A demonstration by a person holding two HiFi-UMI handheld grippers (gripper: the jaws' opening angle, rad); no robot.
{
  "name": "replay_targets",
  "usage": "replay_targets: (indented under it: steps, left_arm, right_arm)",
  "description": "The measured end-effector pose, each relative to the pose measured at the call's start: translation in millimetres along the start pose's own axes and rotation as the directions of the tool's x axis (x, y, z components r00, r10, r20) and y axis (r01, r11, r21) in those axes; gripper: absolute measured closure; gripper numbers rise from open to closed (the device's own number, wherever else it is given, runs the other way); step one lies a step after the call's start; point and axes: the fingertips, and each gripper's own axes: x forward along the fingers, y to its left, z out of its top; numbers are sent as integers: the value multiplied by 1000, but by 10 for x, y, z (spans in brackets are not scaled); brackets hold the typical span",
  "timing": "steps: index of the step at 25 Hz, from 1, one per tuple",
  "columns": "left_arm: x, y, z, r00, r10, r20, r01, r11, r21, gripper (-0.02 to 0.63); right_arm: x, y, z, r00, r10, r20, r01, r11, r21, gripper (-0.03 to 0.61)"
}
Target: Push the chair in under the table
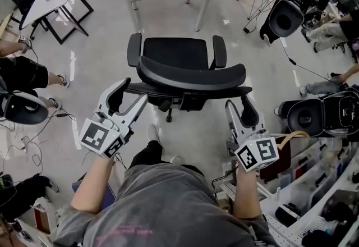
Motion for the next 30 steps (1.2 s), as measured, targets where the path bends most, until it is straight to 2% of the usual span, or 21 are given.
replay_targets:
  steps: [11, 16, 20, 24, 30]
  left_arm:
    - [329, 539, -282, 989, -119, -85, 121, 992, 20, 360]
    - [438, 561, -380, 971, -190, -149, 204, 975, 88, 354]
    - [516, 564, -398, 960, -234, -156, 249, 964, 90, 353]
    - [582, 538, -443, 949, -262, -172, 279, 957, 82, 351]
    - [664, 518, -491, 944, -264, -197, 281, 958, 60, 351]
  right_arm:
    - [408, -270, -211, 984, -163, -69, 160, 986, -47, 377]
    - [609, -341, -311, 970, -220, -105, 213, 974, -77, 377]
    - [649, -425, -339, 958, -262, -117, 251, 963, -102, 377]
    - [686, -544, -323, 949, -282, -140, 263, 955, -139, 377]
    - [795, -665, -289, 950, -266, -165, 239, 956, -169, 377]
